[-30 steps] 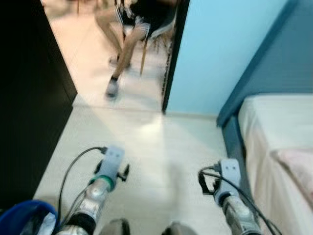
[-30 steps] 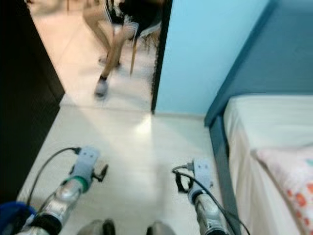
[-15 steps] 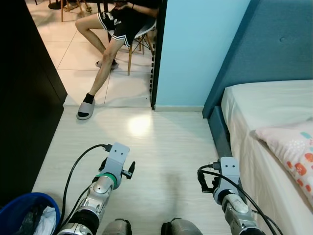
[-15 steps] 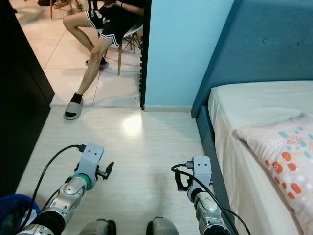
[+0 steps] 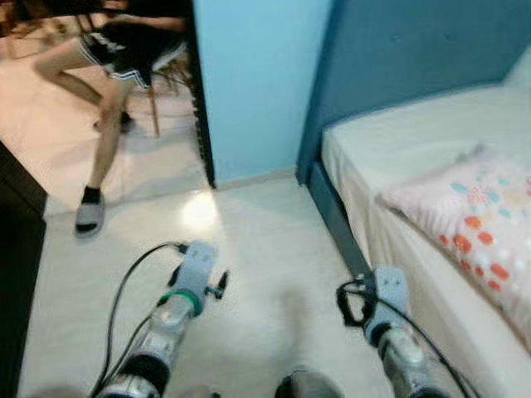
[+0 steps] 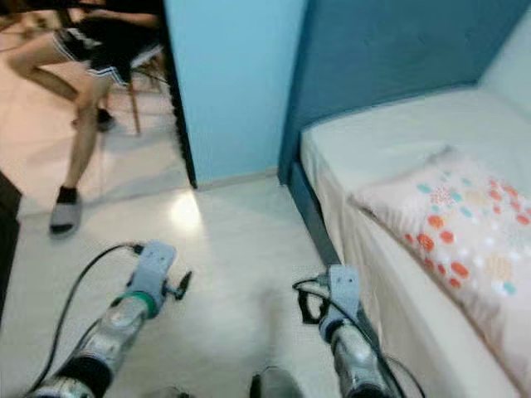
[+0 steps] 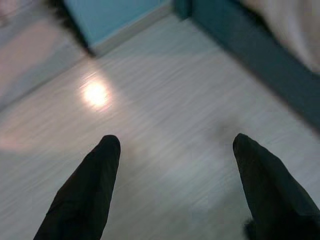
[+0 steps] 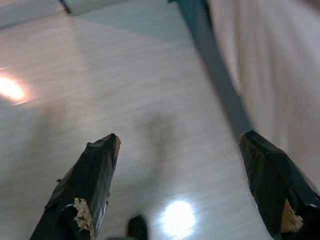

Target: Clean up the room

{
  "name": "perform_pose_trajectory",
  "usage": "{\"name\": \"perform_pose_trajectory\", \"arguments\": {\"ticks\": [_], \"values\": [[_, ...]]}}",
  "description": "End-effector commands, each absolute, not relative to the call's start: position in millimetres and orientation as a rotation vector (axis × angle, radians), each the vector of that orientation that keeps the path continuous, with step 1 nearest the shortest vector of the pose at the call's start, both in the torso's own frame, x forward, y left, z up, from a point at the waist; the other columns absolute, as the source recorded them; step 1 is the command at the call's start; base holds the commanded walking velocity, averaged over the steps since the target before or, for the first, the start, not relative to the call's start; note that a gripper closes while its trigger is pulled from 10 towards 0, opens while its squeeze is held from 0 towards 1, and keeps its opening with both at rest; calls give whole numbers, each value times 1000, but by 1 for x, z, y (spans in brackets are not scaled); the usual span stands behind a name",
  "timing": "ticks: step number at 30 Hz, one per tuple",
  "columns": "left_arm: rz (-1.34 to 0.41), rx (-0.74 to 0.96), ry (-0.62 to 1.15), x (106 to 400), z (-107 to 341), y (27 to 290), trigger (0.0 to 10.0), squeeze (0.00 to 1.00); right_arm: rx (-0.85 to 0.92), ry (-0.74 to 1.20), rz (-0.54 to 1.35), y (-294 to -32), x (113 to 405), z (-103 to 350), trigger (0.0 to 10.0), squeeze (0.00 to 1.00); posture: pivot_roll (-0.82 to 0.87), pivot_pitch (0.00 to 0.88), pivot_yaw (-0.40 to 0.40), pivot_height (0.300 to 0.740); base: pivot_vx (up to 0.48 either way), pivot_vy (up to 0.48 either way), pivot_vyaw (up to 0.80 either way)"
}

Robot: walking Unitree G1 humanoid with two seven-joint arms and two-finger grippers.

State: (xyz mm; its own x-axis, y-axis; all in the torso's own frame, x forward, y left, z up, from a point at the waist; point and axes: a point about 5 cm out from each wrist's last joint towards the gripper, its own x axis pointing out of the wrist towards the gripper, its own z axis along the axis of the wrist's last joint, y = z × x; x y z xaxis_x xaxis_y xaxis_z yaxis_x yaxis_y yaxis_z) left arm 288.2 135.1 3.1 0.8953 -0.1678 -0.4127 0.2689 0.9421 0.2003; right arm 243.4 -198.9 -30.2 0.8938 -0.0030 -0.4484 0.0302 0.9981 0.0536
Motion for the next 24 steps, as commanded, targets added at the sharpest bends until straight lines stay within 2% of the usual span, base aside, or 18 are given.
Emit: {"name": "perform_pose_trajectory", "arguments": {"ticks": [1,14,24], "values": [[-211,276,428,284,-2,146,10000,0,74,459,-13,-194,245,-30,10000,0,8,43,-12,721,472,0,-781],[-211,275,427,284,-2,145,10000,0,59,446,4,-193,245,-29,10000,0,9,49,-12,721,471,0,-60],[-237,262,422,284,-1,141,10000,0,73,445,-7,-194,245,-28,10000,0,6,50,-14,721,469,0,-705]]}}
